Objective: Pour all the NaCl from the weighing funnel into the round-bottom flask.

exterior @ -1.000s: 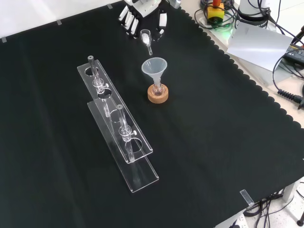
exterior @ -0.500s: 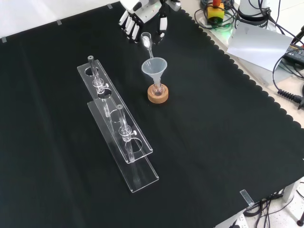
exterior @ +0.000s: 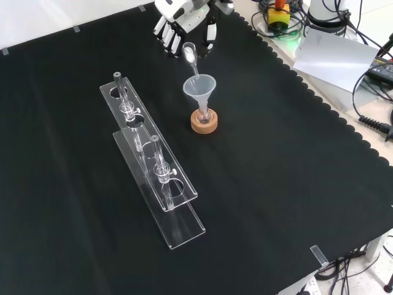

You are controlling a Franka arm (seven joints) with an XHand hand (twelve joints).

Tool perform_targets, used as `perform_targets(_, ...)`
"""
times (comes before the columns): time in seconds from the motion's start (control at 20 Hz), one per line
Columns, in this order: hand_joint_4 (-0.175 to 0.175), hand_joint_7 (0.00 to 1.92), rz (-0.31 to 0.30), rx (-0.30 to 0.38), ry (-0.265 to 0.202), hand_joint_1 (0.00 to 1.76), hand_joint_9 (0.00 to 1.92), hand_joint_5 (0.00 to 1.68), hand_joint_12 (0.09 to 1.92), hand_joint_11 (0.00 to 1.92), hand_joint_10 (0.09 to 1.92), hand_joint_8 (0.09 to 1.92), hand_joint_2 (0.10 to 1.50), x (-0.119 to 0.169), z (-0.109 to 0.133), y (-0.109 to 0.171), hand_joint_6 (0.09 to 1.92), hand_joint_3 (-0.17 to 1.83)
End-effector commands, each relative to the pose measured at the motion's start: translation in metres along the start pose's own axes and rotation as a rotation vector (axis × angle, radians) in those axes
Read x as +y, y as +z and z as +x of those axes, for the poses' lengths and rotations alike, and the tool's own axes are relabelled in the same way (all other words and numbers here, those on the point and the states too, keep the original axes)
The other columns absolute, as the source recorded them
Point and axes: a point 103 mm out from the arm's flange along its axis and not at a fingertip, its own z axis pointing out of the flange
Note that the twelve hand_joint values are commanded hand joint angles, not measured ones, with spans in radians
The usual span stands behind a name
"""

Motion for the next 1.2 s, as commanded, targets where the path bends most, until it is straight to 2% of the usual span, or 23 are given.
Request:
perform_targets(0.05,0.096,0.65,0.014,-0.065,0.003,1.10,0.78,1.10,1.32,0.38,0.53,0.66,0.66,0.000,0.005,-0.006,1.06,0.83)
perform_targets(1.2,0.112,0.63,0.064,-0.220,0.007,1.10,0.78,1.10,1.32,0.38,0.53,0.65,0.66,0.004,0.018,-0.024,1.05,0.82)
